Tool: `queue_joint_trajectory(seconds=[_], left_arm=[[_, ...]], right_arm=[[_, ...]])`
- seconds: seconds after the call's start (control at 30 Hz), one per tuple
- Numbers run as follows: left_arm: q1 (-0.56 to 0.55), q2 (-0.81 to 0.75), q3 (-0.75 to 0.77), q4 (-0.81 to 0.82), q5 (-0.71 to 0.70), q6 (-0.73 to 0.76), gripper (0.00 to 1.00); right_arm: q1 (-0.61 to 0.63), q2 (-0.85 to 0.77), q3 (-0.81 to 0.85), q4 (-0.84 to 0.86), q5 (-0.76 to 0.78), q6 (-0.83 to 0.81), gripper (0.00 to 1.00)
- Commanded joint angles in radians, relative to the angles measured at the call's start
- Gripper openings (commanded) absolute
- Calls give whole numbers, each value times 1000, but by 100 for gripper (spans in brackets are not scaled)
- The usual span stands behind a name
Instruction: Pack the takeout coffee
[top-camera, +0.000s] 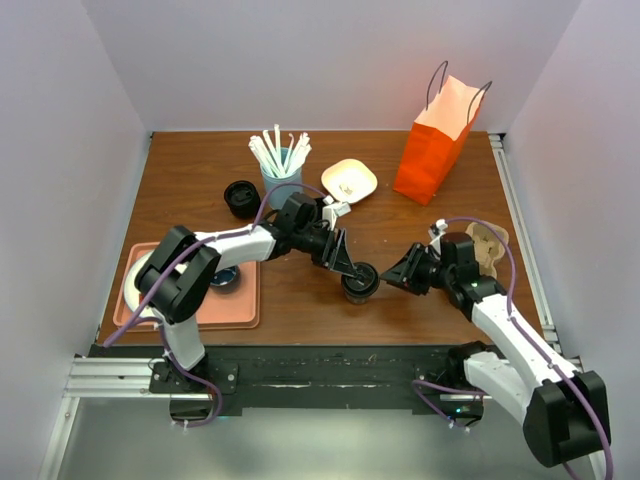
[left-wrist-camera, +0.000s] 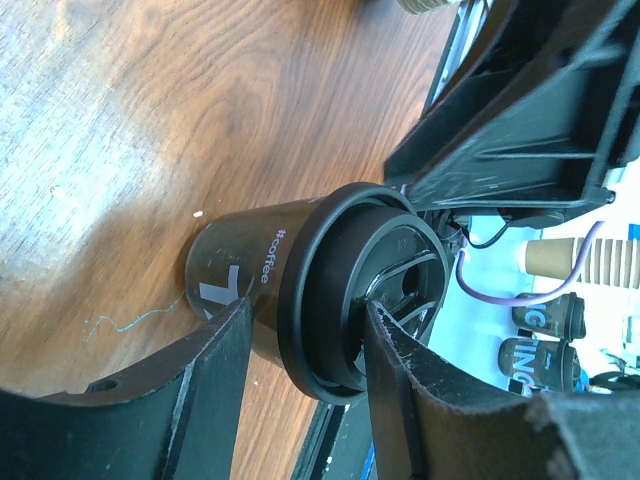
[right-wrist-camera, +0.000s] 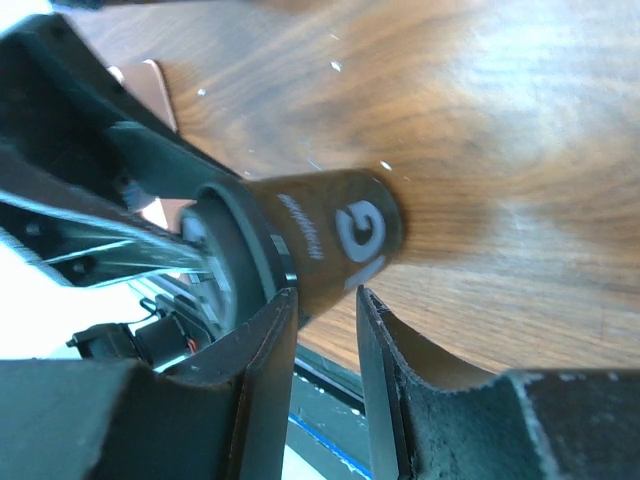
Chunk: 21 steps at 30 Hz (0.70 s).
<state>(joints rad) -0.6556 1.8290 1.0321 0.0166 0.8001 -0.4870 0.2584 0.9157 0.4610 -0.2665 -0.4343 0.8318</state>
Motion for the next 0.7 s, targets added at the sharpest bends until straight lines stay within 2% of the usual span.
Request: queue_joint_trajectory(seconds=[0.0,0.43,0.67], left_arm=[[-10,141,-75,-264,-315,163,50],[-10,147,-66,-265,-315,165,50],[-12,150,-64,-264,-309,163,50]], right_arm=[[-2,-12,113,-14,40,-56,36],[-1,46,39,102,-12,-60,34],[-2,129,-24,219,-115,-66,33]])
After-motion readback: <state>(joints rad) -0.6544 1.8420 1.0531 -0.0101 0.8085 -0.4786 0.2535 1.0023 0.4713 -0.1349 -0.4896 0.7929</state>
